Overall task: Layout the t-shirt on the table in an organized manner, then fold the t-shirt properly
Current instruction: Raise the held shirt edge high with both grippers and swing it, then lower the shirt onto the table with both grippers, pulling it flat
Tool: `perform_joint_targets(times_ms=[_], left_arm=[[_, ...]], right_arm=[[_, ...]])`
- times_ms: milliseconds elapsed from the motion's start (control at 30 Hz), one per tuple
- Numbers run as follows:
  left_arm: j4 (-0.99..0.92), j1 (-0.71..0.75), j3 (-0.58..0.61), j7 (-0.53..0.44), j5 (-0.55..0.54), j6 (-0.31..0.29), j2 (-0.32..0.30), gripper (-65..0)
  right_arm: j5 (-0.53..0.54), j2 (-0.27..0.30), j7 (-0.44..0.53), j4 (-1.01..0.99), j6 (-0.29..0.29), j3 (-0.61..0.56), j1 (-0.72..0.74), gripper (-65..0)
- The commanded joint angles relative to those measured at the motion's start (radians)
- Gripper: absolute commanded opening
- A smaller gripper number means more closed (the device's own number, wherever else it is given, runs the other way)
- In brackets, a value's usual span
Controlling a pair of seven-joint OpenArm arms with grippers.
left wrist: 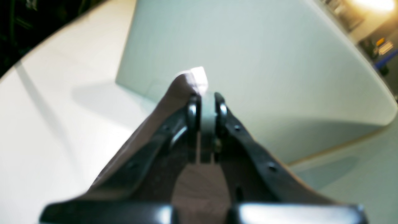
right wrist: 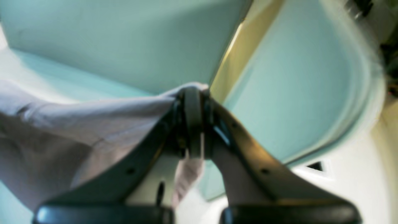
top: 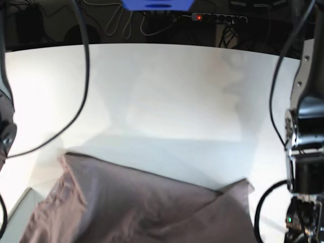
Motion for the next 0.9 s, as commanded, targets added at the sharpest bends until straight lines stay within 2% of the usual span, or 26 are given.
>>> perform_joint_targets(times_ms=[0,133,267,333,467,567,767,867], left_arm=[[0.01,-0.074,-0.001,-0.023,-0.001,-0.009,0.014,-64.9],[0.009,-0.161,-0.001,-0.023,-0.001,-0.009,0.023,-64.9],[0.018,-0.184,-0.005,-0.023,-0.007,-0.009,0.017,-64.9],[0.018,-0.178,-0.005,-0.023,-0.007,-0.009,0.014,-64.9],[0.059,-0.074,-0.007,-0.02,-0.01,-0.009,-0.014,-64.9],[0.17,0.075,-0.007,-0.02,-0.01,-0.009,-0.022,-64.9],[0.363,0.379,-0.018,-0.018,-0.01,-0.009,-0.058,-64.9],[0.434,0.544,-0.091,-0.015,-0.01,-0.009,-0.051,-64.9]], right_arm=[[-0.004,-0.003,0.052,0.011,-0.001,0.0,0.076,-65.0],[-0.016,-0.012,0.095,0.011,-0.076,0.0,0.148,-65.0],[-0.018,-0.012,0.111,0.043,-0.088,0.004,0.165,-65.0],[-0.014,-0.01,0.094,0.098,-0.088,0.004,0.123,-65.0],[-0.013,-0.01,0.086,0.273,-0.088,0.006,-0.056,-65.0],[0.036,-0.021,0.076,0.413,-0.088,0.05,-0.243,-65.0],[0.09,-0.118,0.085,0.639,-0.088,0.152,-0.607,-65.0],[0.124,-0.171,0.086,0.746,-0.088,0.208,-0.782,-65.0]])
